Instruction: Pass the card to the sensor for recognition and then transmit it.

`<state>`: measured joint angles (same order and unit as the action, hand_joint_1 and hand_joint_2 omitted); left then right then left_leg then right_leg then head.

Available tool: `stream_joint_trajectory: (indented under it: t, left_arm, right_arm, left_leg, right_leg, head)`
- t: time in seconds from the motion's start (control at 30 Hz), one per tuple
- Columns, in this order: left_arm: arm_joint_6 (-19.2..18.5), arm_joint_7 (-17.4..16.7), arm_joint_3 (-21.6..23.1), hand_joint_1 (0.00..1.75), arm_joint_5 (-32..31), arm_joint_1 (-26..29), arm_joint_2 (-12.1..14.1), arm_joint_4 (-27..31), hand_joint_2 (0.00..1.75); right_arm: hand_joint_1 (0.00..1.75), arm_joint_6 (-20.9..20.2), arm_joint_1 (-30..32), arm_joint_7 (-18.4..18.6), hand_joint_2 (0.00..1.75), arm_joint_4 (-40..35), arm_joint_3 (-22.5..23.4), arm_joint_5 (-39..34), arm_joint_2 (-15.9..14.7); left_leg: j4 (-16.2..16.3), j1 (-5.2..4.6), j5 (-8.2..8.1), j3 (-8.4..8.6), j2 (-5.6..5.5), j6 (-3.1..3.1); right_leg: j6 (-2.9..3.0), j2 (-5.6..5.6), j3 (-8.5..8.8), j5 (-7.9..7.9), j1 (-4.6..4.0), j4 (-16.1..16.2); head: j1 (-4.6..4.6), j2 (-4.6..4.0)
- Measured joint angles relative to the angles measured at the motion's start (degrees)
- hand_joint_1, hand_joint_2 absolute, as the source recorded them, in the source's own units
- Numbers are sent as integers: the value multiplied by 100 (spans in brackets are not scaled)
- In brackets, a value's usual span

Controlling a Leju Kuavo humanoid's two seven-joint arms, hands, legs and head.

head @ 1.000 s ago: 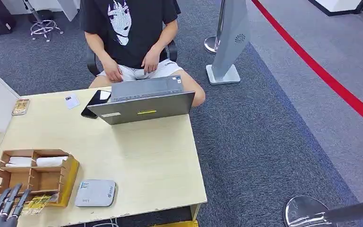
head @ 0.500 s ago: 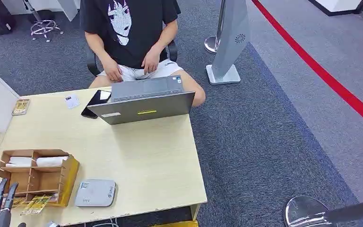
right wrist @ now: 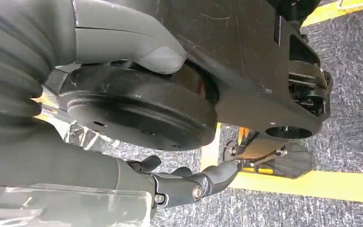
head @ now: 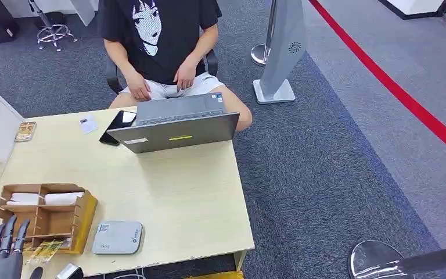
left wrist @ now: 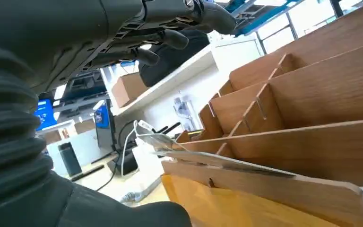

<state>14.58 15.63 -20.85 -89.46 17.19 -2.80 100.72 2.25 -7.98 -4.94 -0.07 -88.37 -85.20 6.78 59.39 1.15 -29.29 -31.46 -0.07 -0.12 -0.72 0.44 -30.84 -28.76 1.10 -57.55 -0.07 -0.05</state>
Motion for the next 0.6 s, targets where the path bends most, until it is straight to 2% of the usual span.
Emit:
stream_joint_trajectory:
  t: [0.33,0.37,0.4,0.6]
  left_arm:
    - [4,-136,230,0,0,-30,-17,-66,175]
    - [4,-140,241,23,0,-32,-17,-66,175]
    - [2,-140,247,175,0,-33,-17,-65,175]
    - [-81,-140,265,175,0,-34,-17,-63,175]
  right_arm:
    - [0,0,-1,0,175,0,0,9,0]
    - [0,0,-1,0,175,2,0,9,0]
    - [0,0,-1,0,175,2,0,9,2]
    - [0,-2,-1,2,175,7,0,2,2]
  left_leg:
    - [0,0,0,0,0,0]
    - [0,0,0,0,0,0]
    - [0,0,0,0,0,0]
    - [0,0,0,0,0,0]
  right_leg:
    - [0,0,0,0,0,0]
    - [0,0,0,0,0,0]
    - [0,1,0,0,0,0]
    - [0,1,0,0,0,0]
  head:
    - [-2,0]
    - [-2,0]
    - [-2,0]
    - [-2,0]
